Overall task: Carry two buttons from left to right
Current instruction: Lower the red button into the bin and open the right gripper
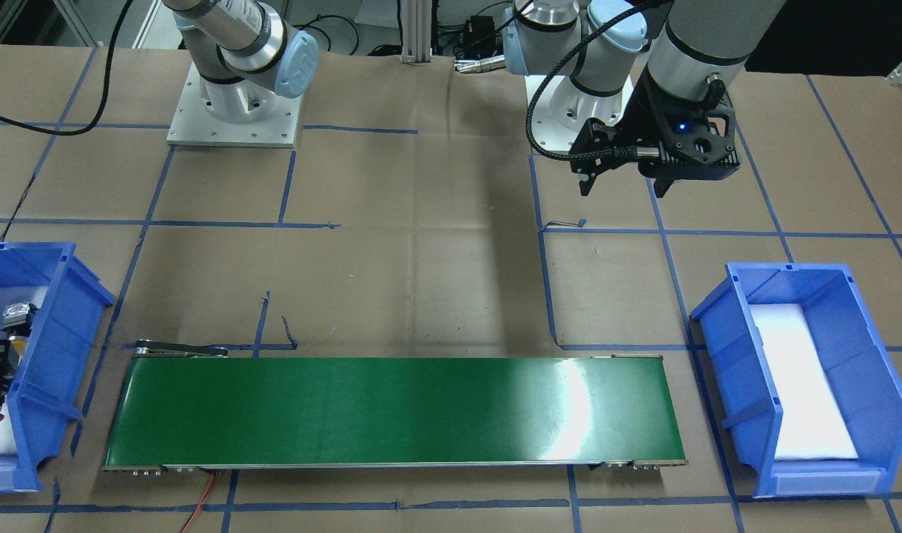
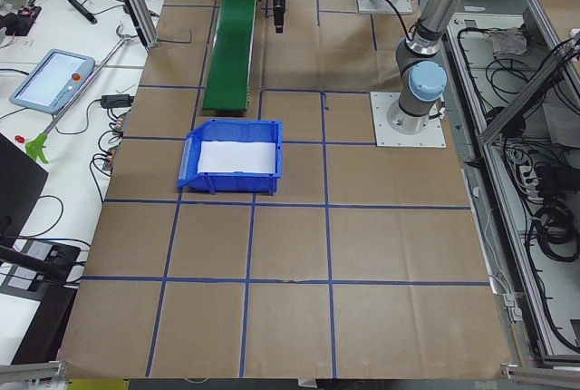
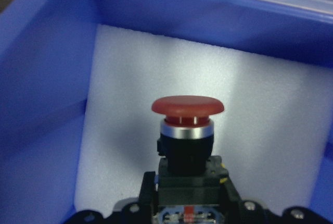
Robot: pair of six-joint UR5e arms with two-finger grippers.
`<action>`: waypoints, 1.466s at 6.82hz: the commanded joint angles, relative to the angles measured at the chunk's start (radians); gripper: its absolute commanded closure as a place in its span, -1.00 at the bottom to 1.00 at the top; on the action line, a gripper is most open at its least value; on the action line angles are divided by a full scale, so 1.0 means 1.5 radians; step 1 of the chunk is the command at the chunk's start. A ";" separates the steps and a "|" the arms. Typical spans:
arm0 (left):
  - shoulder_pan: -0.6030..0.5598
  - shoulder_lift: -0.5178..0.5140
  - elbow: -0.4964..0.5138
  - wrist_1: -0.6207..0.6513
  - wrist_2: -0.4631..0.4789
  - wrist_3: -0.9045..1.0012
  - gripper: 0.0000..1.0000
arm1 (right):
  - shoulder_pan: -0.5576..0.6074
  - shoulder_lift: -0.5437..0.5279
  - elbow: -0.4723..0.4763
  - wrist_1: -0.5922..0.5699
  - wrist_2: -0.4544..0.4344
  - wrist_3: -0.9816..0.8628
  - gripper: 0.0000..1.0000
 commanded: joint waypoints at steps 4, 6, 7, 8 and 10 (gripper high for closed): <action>0.000 0.000 0.001 0.000 0.000 0.000 -1.00 | -0.001 0.000 -0.001 -0.030 0.024 0.008 -0.41; 0.000 -0.001 0.001 0.001 0.000 -0.002 -1.00 | 0.000 -0.003 -0.004 -0.041 0.025 0.008 -0.97; 0.000 -0.001 0.001 0.001 0.000 -0.002 -1.00 | 0.000 -0.006 -0.009 -0.041 0.025 0.008 -0.99; 0.000 -0.001 0.001 0.001 0.000 -0.002 -1.00 | 0.000 -0.012 -0.012 -0.041 0.024 0.008 -0.99; 0.000 -0.001 0.001 0.001 0.000 -0.002 -1.00 | 0.003 -0.069 -0.009 -0.033 0.021 0.010 -0.99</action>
